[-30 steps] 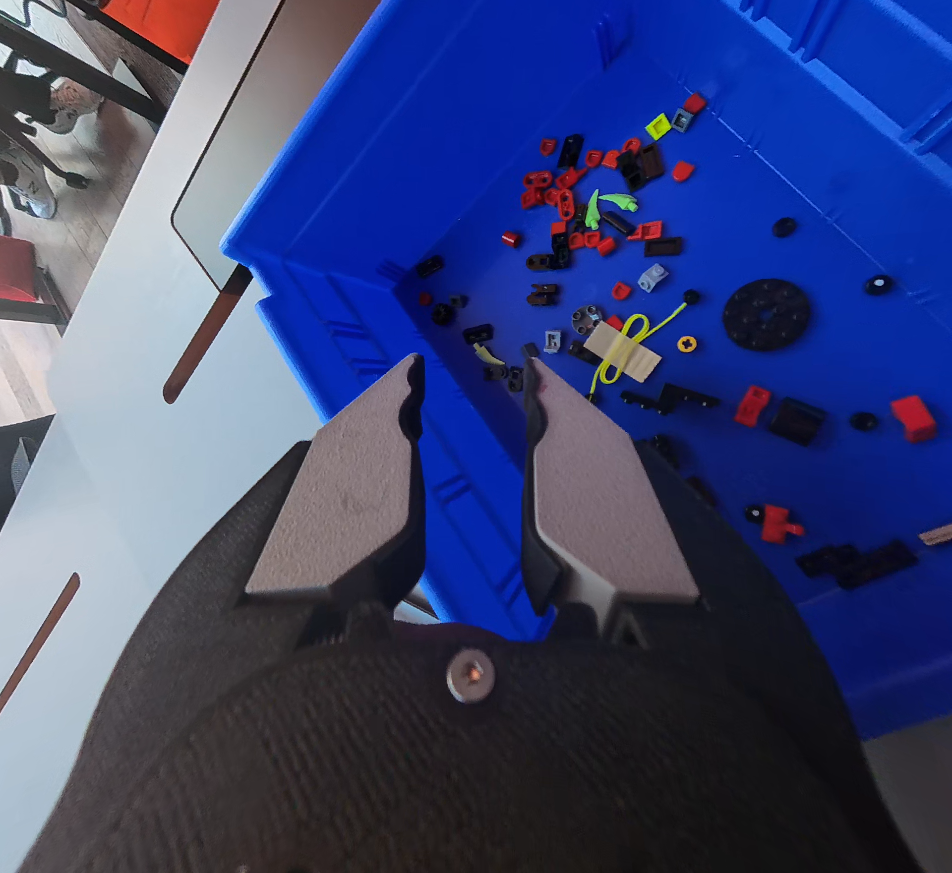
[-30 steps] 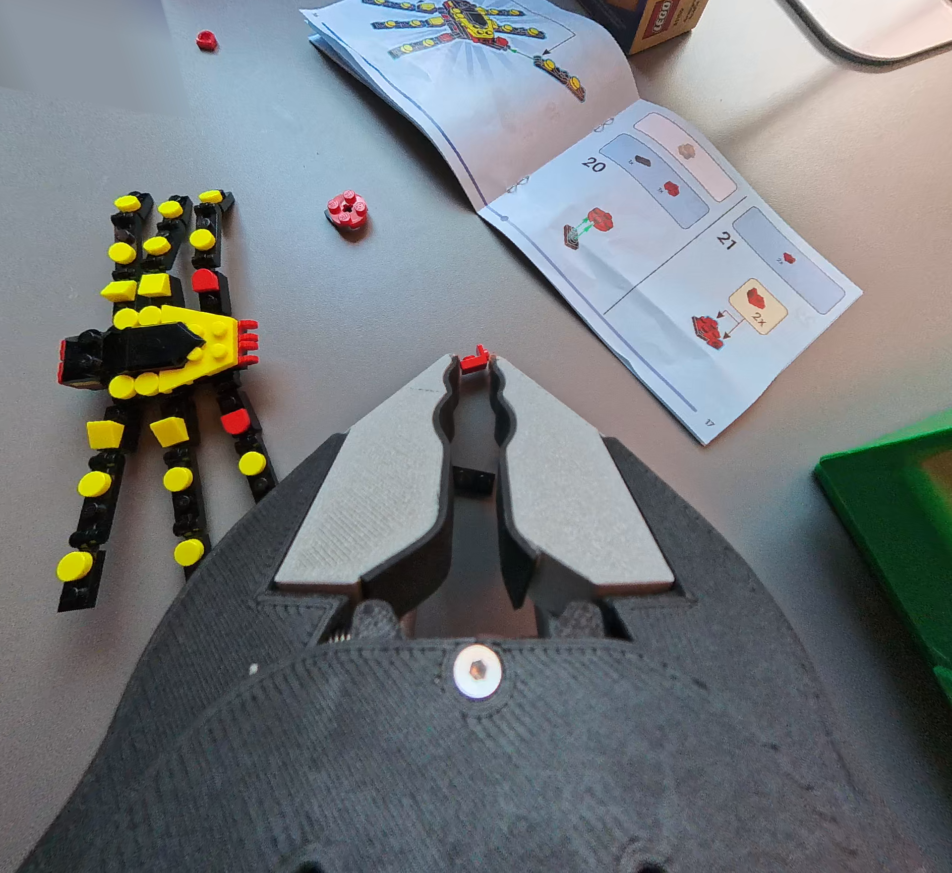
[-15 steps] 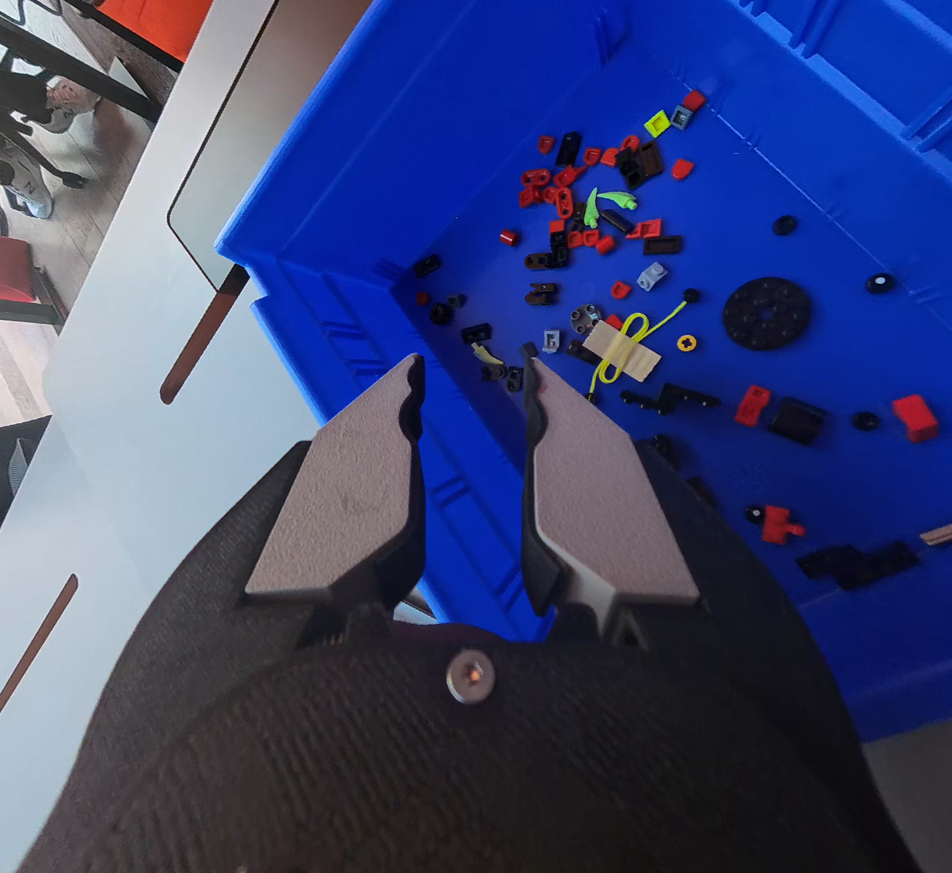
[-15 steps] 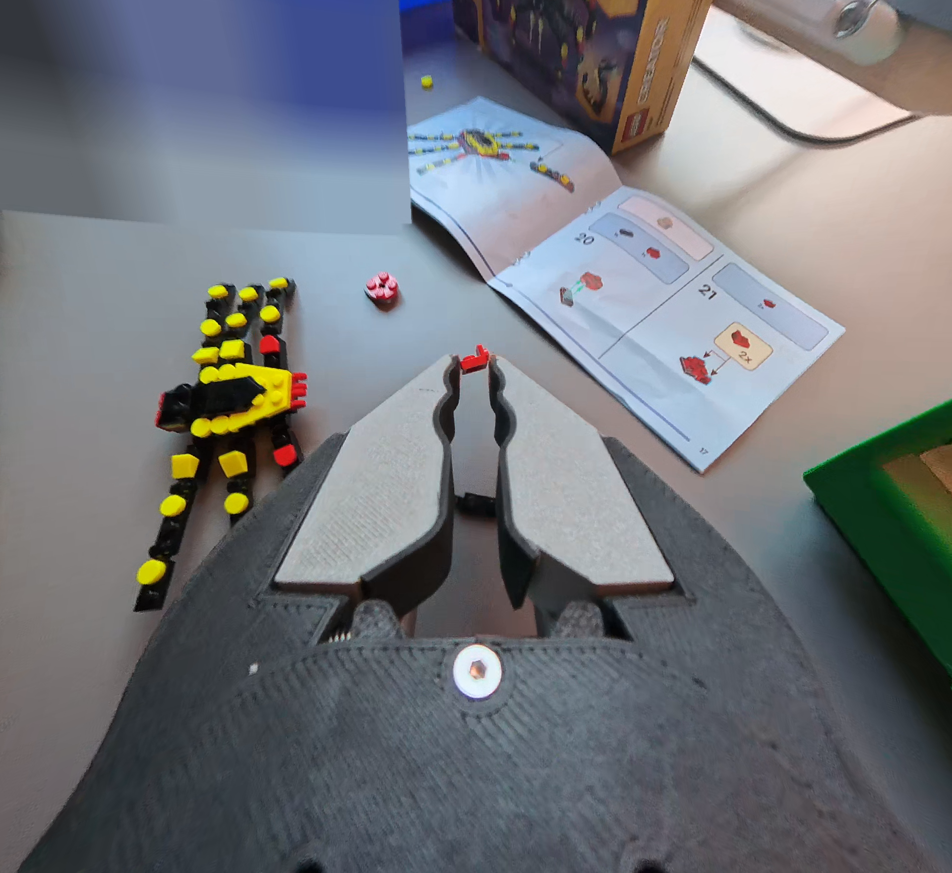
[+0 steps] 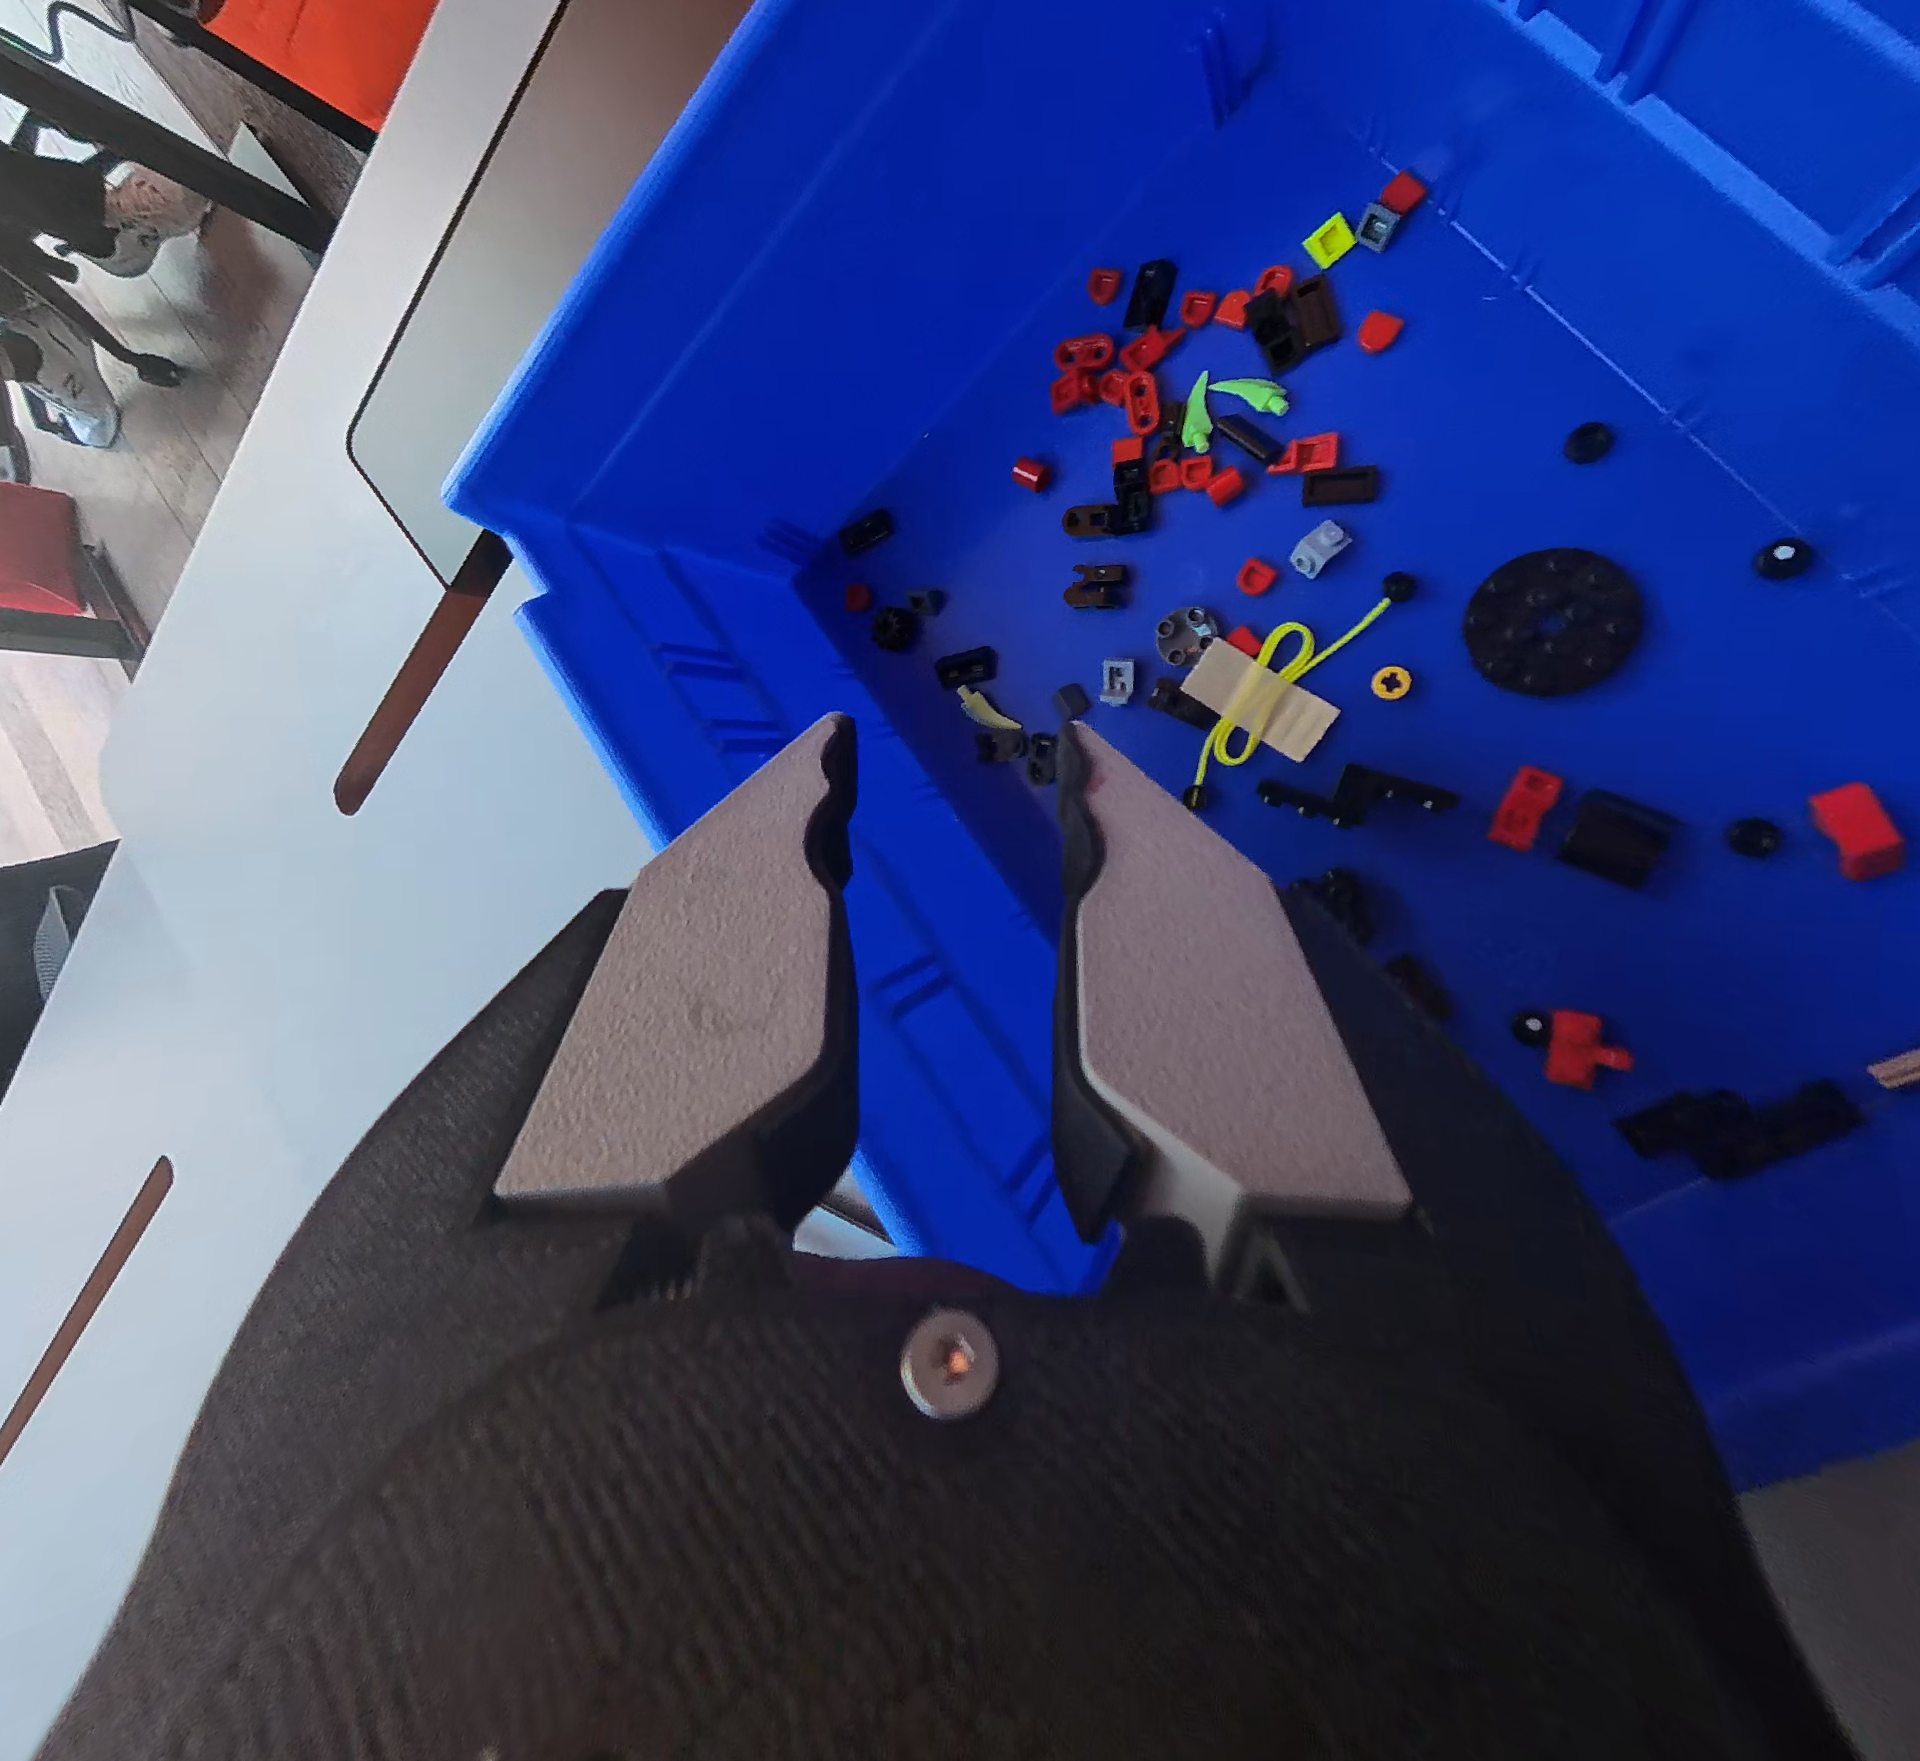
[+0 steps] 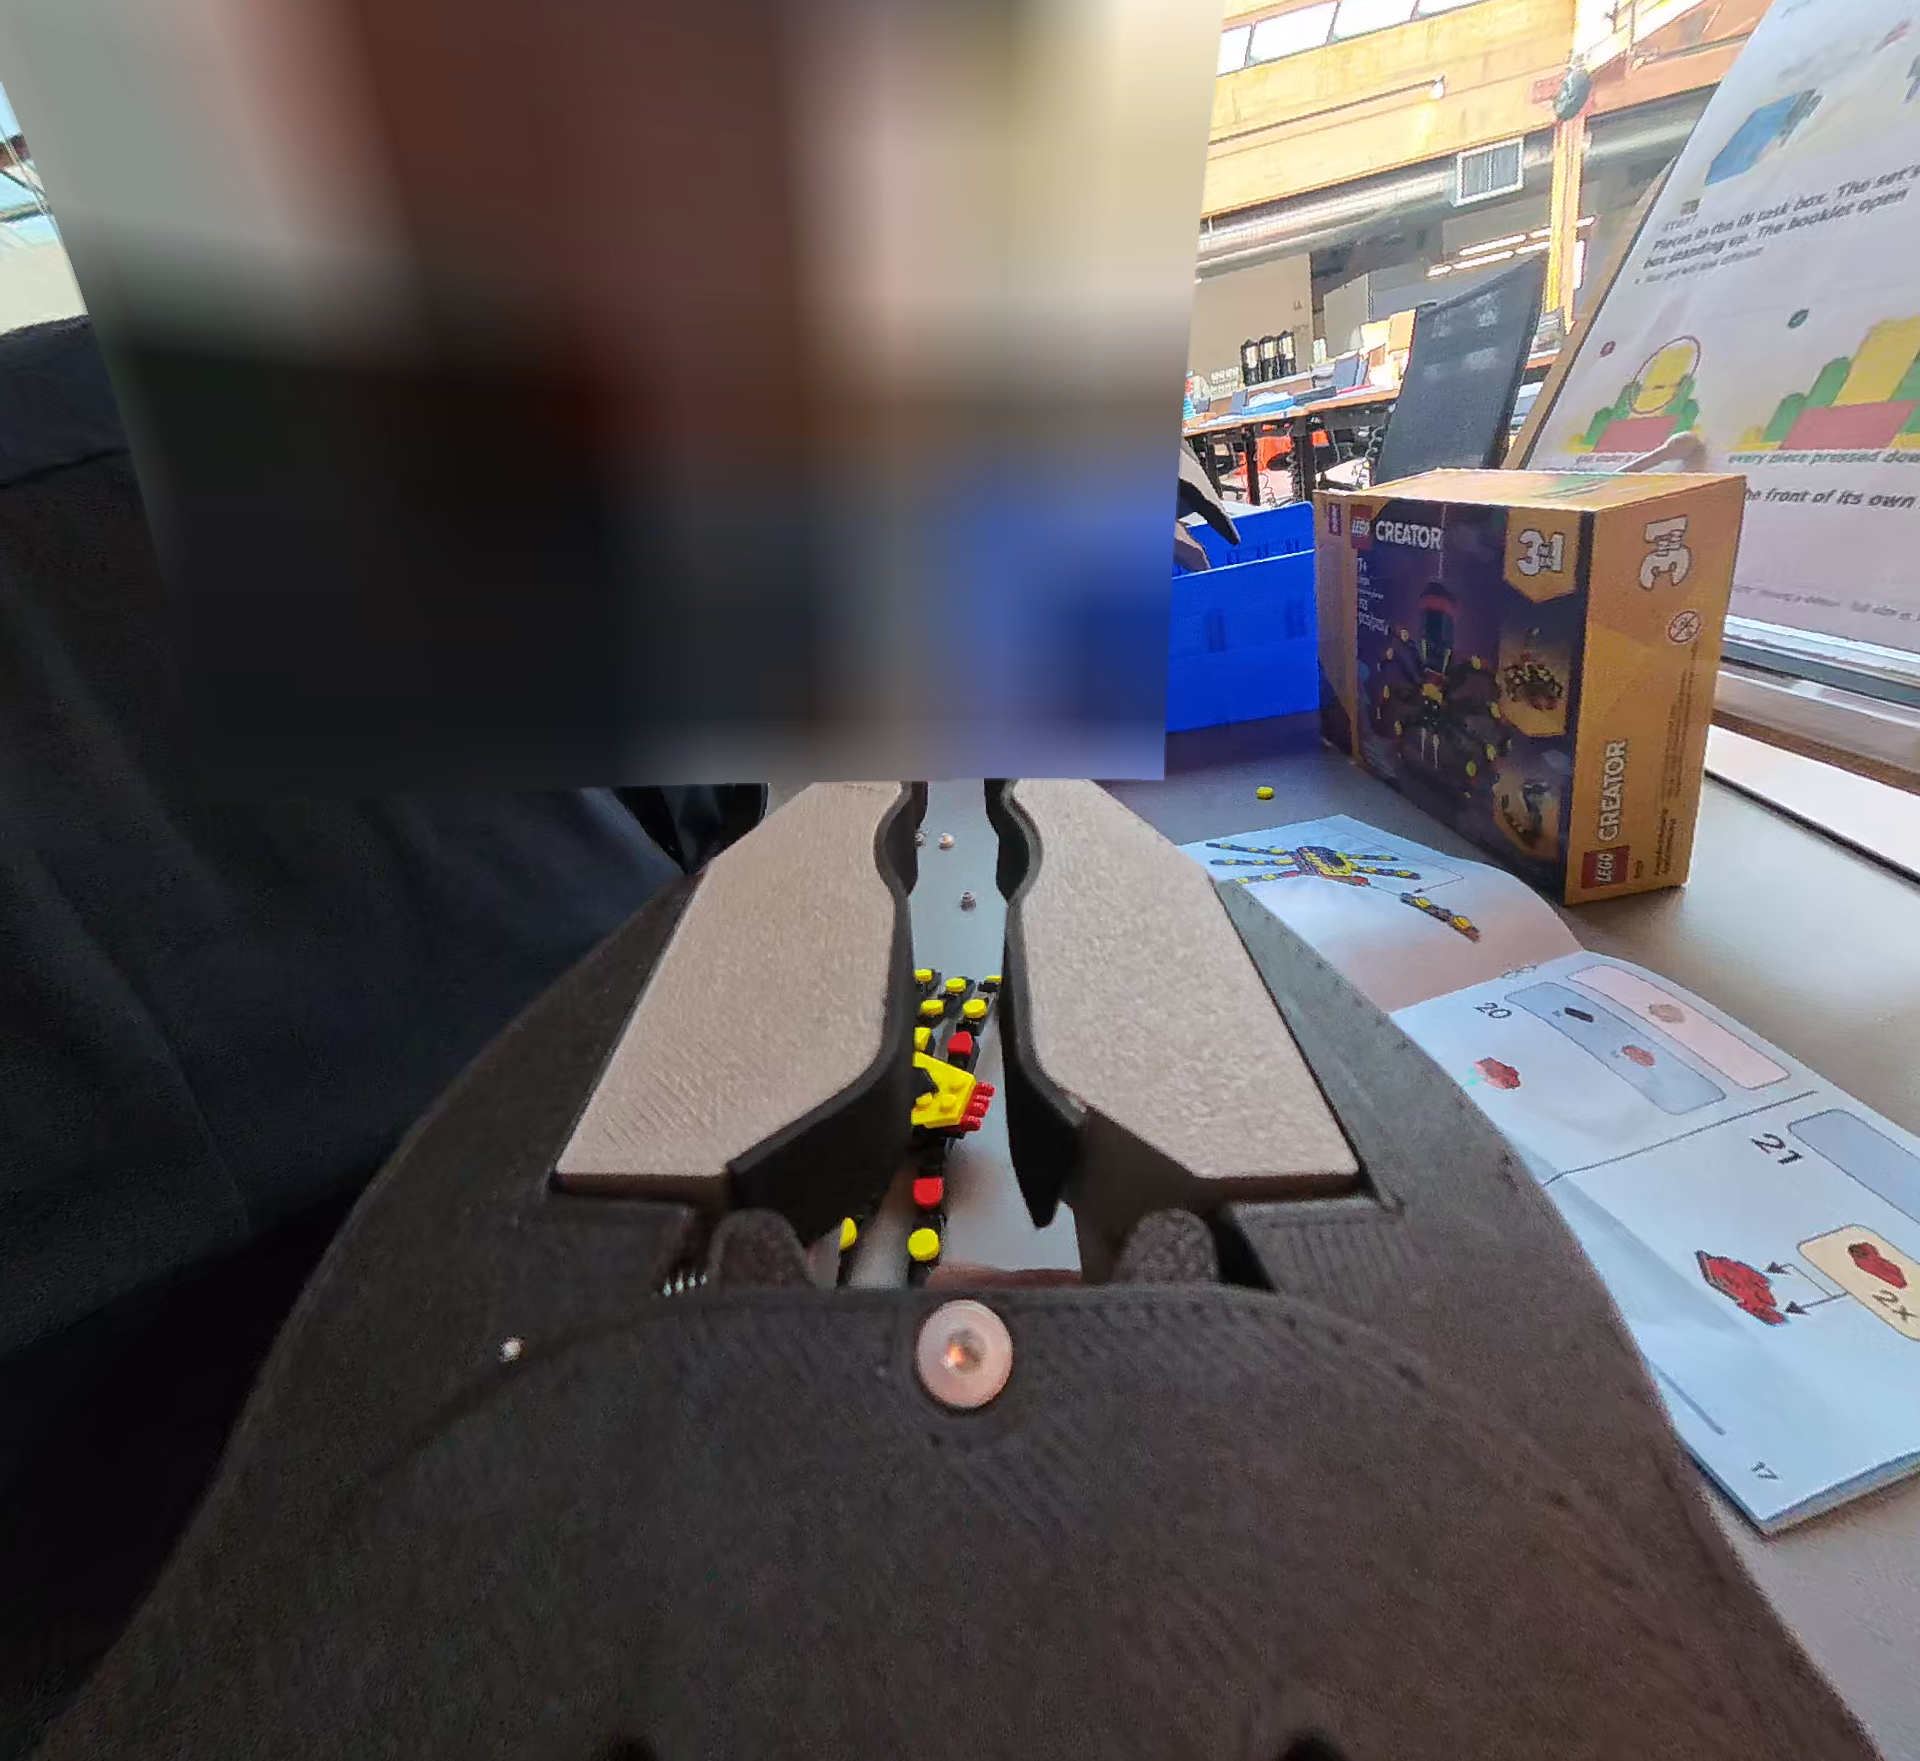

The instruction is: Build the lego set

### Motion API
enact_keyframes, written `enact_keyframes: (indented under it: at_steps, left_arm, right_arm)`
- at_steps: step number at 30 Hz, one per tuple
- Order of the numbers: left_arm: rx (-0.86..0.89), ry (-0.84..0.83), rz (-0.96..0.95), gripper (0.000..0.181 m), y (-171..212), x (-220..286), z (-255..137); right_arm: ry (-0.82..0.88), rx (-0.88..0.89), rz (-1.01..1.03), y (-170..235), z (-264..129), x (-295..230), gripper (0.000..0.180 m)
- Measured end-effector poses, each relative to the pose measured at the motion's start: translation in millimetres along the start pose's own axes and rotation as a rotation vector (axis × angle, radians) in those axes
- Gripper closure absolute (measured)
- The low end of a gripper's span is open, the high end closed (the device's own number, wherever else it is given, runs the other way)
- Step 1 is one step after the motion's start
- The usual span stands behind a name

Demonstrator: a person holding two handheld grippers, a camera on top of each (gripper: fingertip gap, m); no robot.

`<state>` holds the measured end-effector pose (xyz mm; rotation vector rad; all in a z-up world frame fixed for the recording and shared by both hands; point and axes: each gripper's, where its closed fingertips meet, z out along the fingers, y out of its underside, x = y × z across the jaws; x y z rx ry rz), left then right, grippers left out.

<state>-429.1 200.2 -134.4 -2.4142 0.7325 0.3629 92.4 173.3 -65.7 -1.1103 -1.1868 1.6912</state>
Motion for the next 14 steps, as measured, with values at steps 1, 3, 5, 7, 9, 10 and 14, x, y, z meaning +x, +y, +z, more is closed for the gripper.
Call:
enact_keyframes:
  at_steps: [1,3,5,7,9,10,14]
  left_arm:
    - [0.000,0.000,0.000,0.145,1,0,0]
    - [-0.002,-0.001,0.001,0.145,2,-1,0]
    - [-0.005,-0.004,-0.002,0.145,3,-3,1]
    - [-0.009,-0.008,-0.013,0.145,4,-5,1]
    - [-0.006,-0.014,-0.022,0.145,4,-8,0]
    - [-0.005,-0.019,-0.023,0.145,4,-9,-1]
    - [-0.003,-0.030,-0.012,0.145,7,-17,-4]
  right_arm:
    - [0.004,-0.013,0.003,2,1,1,0.173]
    - [0.037,-0.061,0.005,11,3,7,0.173]
    - [0.120,-0.192,-0.005,32,6,19,0.173]
    - [0.231,-0.345,-0.051,56,6,35,0.173]
    - [0.332,-0.499,-0.124,78,2,49,0.172]
    - [0.372,-0.566,-0.162,87,-1,55,0.172]
    - [0.467,-0.757,-0.291,112,-11,70,0.172]
